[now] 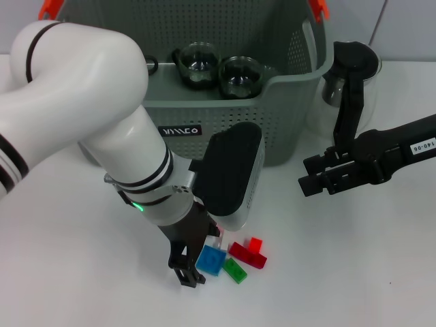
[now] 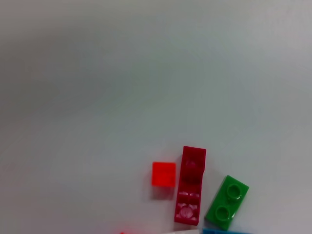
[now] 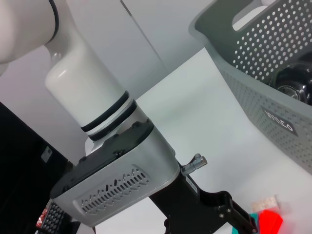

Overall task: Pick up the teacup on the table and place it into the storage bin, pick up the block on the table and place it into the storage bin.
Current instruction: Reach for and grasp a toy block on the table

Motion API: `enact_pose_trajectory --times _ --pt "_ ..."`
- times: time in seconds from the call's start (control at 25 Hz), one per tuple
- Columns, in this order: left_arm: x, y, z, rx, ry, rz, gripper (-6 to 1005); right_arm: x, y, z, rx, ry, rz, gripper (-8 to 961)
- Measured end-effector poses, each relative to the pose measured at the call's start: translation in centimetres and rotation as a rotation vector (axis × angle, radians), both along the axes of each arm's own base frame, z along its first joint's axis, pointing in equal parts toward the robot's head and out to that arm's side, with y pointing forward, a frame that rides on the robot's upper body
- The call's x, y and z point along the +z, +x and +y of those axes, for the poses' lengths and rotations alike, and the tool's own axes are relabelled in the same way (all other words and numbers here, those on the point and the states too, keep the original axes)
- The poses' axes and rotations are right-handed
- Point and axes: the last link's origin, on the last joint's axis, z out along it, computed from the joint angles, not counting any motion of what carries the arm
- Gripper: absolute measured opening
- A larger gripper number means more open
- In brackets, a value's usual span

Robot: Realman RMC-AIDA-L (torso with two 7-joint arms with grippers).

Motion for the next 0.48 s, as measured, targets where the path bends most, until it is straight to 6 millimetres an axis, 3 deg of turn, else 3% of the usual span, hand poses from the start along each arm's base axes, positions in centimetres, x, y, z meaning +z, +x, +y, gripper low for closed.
enact_pose_trajectory --times 0.48 --pt "-0.13 -0.04 -0.27 0.007 -0.011 0.013 840 0.01 -0.01 0.03 0.002 0.002 0.0 703"
